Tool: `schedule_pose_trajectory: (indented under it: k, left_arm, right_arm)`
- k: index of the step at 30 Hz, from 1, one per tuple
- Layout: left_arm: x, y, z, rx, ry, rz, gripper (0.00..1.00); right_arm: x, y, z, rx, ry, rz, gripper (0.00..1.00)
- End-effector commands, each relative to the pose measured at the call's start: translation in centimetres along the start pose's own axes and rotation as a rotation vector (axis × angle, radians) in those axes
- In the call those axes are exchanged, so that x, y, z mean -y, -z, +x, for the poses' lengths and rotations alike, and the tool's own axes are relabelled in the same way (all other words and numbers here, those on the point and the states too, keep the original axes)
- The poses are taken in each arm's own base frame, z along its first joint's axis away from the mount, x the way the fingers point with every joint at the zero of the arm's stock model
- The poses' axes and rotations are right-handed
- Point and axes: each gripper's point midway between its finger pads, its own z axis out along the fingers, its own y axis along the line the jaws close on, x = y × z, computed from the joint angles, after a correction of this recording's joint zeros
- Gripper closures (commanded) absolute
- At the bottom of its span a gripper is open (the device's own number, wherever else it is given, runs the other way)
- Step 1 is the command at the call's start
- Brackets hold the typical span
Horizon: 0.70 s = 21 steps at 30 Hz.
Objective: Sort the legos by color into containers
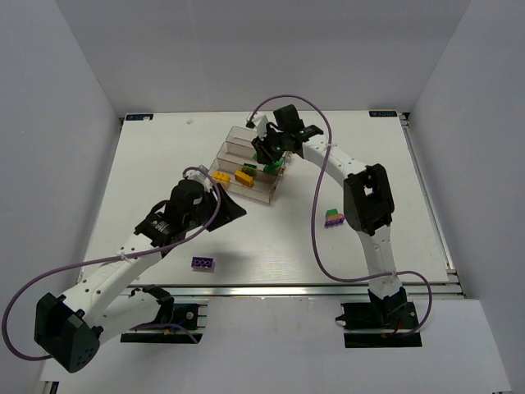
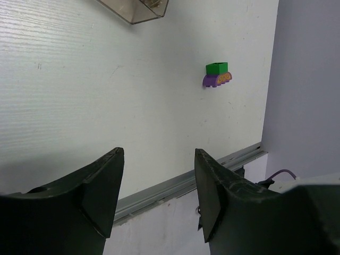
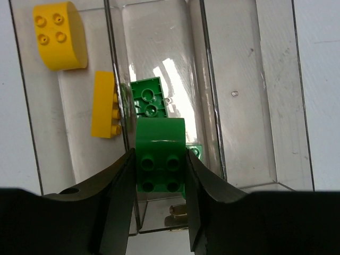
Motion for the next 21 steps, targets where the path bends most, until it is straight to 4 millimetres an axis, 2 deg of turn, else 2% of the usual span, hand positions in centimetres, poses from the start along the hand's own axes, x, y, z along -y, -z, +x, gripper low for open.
schedule_pose_trajectory:
  k: [1, 4, 5, 8, 14, 15, 19, 21]
  left_arm:
    - [-0.4, 0.4, 0.2, 0.008, 0.01, -0.009, 0.35]
    - [-0.4, 0.3, 0.2, 0.007, 0.011, -0.012, 0.35]
    - [-0.4, 0.3, 0.2, 0.005, 0.011, -0.012, 0.35]
    - [-0.3, 0.2, 0.2, 0.002, 0.011, -0.01, 0.35]
    - [0.2, -0.4, 0.2, -0.008, 0.002, 0.009, 0.34]
    - [0.3, -0.5, 0.1, -0.01, -0.002, 0.01, 0.34]
    - [0.5, -1.0, 0.3, -0.022, -0.009, 0.024, 0.34]
    - [0.5, -1.2, 0.3, -0.028, -0.016, 0.024, 0.34]
  right_arm:
    - [2.0, 0.9, -3.1, 0.079, 0.028, 0.086, 0.81]
    - [1.6, 0.4, -2.6, 0.068, 0.036, 0.079, 0.69]
    - [1.4, 0.3, -2.5, 0.065, 0.038, 0.074, 0.54]
    - [0.9, 0.4, -2.2, 0.058, 0.04, 0.057, 0.39]
    - [0.8, 1.6, -2.5, 0.065, 0.026, 0.054, 0.36]
    - [0.6, 2.4, -3.3, 0.088, 0.029, 0.052, 0.36]
    - [0.2, 3.2, -3.5, 0.091, 0.025, 0.026, 0.36]
    - [0.5, 4.2, -4.3, 0.108, 0.013, 0.041, 0.36]
